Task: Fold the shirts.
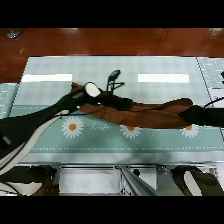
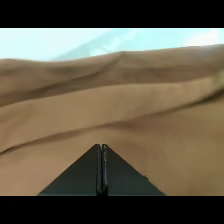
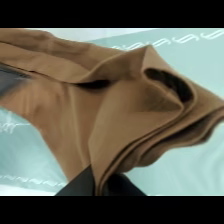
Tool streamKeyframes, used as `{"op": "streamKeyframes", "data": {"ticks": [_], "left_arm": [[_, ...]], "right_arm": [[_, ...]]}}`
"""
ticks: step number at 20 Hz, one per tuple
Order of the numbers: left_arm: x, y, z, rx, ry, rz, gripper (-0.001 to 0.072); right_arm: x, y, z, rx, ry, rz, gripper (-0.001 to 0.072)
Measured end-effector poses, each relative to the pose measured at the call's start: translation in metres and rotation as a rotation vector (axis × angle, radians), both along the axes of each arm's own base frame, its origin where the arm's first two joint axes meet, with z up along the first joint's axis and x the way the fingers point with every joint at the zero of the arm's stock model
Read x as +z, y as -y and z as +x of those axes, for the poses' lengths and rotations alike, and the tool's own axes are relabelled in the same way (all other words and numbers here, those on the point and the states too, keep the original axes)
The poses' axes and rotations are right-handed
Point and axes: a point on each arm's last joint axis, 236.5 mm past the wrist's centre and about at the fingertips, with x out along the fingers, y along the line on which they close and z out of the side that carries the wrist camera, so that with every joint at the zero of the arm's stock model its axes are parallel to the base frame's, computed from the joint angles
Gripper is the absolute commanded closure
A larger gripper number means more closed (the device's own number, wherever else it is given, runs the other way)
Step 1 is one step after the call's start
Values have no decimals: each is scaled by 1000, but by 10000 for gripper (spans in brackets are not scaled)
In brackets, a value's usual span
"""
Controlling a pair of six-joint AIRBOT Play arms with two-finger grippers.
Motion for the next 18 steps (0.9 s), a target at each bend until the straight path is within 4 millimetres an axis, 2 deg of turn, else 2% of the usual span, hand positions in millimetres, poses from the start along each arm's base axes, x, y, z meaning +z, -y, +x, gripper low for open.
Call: {"op": "streamKeyframes", "data": {"ticks": [2, 4, 7, 8, 9, 11, 14, 16, 18], "left_arm": [[-18, 28, -24, -58, -52, 14, 688], [-34, 52, -59, -140, -101, 34, 688], [-41, 73, -109, -261, -158, 52, 688], [-40, 76, -117, -289, -168, 52, 688], [-37, 79, -115, -290, -166, 47, 688], [-25, 72, -98, -281, -167, 32, 688], [5, 40, -37, -185, -150, -3, 688], [30, -2, 6, -121, -120, -9, 688], [62, -60, 47, -37, -62, 1, 687]], "right_arm": [[5, -5, -4, 3, 13, 19, 678], [10, -10, -5, 3, 30, 42, 678], [15, -17, -3, 3, 50, 75, 677], [17, -19, -2, 3, 56, 83, 677], [18, -20, -2, 4, 58, 92, 677], [20, -24, -3, 10, 58, 107, 678], [27, -33, -3, 24, 71, 152, 677], [33, -41, 1, 38, 83, 190, 678], [38, -55, 7, 78, 90, 225, 678]]}}
